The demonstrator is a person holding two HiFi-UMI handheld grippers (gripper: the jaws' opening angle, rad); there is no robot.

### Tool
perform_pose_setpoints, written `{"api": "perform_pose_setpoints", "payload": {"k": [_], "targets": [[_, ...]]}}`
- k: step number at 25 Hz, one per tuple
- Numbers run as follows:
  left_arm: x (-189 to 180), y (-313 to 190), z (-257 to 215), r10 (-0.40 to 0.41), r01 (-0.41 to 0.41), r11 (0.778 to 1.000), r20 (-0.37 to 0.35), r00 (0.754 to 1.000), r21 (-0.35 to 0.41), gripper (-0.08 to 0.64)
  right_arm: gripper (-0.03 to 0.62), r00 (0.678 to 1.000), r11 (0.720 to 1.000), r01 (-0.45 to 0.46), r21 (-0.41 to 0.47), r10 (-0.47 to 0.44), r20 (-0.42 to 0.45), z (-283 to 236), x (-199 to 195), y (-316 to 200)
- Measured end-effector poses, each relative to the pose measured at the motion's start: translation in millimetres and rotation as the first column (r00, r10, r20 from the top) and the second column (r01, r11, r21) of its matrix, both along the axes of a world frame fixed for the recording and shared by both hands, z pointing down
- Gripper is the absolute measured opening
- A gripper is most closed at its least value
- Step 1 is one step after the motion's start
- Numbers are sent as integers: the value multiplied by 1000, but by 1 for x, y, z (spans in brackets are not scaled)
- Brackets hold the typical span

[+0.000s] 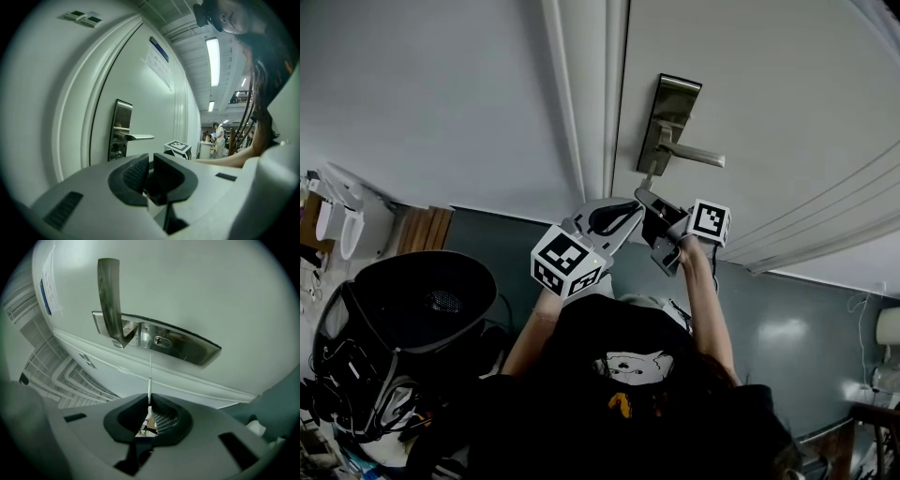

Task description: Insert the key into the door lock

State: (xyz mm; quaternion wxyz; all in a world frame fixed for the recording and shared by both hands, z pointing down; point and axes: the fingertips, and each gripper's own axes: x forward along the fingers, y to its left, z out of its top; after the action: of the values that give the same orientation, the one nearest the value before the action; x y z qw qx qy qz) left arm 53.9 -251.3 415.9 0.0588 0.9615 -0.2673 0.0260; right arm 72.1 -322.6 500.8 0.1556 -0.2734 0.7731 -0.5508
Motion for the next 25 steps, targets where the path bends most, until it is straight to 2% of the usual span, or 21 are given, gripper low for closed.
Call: {"api": "perform_pose_setpoints", "payload": {"k": [5,9,18,25], "targets": [[1,2,-3,9,-8,1000,-12,1000,12,35,21,999,999,-9,-40,11,49,4,1,-7],[2,4,-3,11,-11,1000,-11,1000,17,35,21,998,999,-7,-39,10,69,-1,6,-14],[-4,4,5,-14,14,1000,-5,1000,-9,35,21,994,998,-1,-56,7,113,-6,8,-31],[-9,2,2,-33,33,999,-5,999,-13,35,21,981,995,34,-91,-16,195,-10,8,-37]]}}
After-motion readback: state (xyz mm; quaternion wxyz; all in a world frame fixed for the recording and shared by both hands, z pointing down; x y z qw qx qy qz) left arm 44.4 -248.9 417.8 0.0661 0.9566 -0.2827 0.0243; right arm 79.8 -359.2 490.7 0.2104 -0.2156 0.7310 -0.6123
